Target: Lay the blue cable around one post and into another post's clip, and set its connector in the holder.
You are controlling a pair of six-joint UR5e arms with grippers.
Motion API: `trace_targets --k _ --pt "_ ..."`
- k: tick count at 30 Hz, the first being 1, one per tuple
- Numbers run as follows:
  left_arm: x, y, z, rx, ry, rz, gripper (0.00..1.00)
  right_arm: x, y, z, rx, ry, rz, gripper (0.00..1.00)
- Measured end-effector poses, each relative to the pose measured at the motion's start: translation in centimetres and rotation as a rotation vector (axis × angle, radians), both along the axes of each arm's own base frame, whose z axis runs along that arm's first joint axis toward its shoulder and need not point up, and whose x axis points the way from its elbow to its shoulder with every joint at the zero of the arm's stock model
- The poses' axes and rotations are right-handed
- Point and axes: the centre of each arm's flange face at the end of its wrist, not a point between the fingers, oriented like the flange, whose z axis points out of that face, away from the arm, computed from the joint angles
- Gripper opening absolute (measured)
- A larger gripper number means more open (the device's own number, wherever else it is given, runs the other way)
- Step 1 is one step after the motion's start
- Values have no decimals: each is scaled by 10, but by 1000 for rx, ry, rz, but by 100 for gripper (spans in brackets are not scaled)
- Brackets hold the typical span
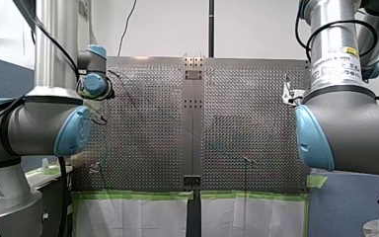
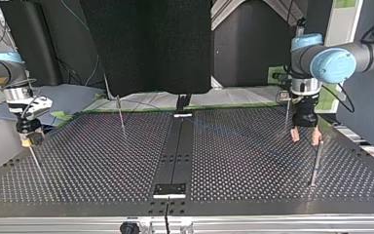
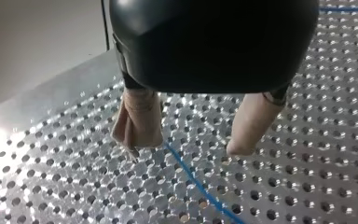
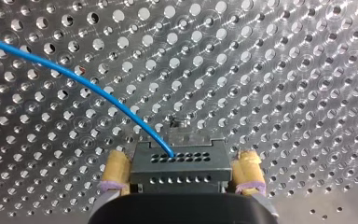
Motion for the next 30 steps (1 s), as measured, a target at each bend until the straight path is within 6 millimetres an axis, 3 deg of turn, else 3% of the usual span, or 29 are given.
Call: trace_targets --k 10,21,24,30 --pt "-36 -10 5 19 -52 -32 100 1 0 0 2 0 1 100" --pt "-63 -10 -18 93 66 36 100 3 1 0 2 0 4 100" --pt "-63 -8 -14 121 86 61 100 2 0 -1 0 0 2 100" --pt "-62 -5 16 183 79 109 100 2 0 -1 0 0 2 100"
